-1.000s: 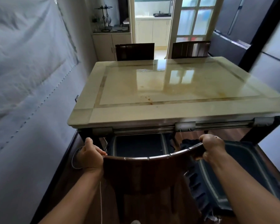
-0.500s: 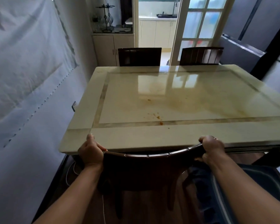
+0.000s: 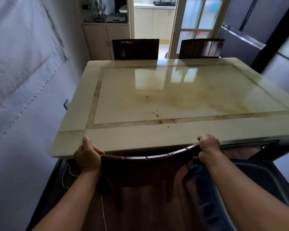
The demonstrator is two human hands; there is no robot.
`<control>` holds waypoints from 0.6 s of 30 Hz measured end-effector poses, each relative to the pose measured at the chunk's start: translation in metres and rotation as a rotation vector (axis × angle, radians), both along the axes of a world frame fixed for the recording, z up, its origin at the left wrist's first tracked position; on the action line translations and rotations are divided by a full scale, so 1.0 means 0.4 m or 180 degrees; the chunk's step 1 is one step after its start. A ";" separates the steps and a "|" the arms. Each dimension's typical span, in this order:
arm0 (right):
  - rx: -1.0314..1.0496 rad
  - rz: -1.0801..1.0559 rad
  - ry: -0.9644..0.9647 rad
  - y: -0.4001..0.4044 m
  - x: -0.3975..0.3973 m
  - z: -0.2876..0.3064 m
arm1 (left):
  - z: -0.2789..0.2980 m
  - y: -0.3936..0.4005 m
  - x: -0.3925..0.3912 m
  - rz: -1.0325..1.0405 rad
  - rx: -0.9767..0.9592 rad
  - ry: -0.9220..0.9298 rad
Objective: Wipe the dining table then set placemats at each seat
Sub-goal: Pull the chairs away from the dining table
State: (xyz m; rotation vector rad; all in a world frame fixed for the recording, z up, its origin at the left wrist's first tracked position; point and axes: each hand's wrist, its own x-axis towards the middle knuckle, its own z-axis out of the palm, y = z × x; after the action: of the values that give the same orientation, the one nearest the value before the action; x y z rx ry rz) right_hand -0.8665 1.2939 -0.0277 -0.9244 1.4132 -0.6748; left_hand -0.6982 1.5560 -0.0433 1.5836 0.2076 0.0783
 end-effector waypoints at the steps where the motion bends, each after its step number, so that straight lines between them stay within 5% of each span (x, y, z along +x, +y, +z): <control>1: 0.0029 0.0013 -0.0050 0.001 -0.003 -0.001 | -0.001 0.001 -0.003 0.0002 -0.0009 0.0046; 11: -0.0299 0.0969 0.0217 0.073 -0.058 0.025 | 0.061 -0.015 -0.143 -0.0323 0.1392 -0.0062; 14: -0.0382 0.1371 -0.0107 0.095 -0.115 0.052 | 0.083 -0.040 -0.243 -0.0325 0.1289 -0.0148; 18: -0.0562 0.1725 -0.0186 0.089 -0.233 0.094 | 0.106 -0.117 -0.428 -0.0771 0.0376 -0.0057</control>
State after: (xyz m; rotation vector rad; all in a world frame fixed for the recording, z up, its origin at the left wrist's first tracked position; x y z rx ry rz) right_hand -0.9597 1.3295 0.0100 -1.3487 0.9945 -0.4127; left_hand -0.8694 1.5091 -0.0009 1.7140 -0.0040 -0.0852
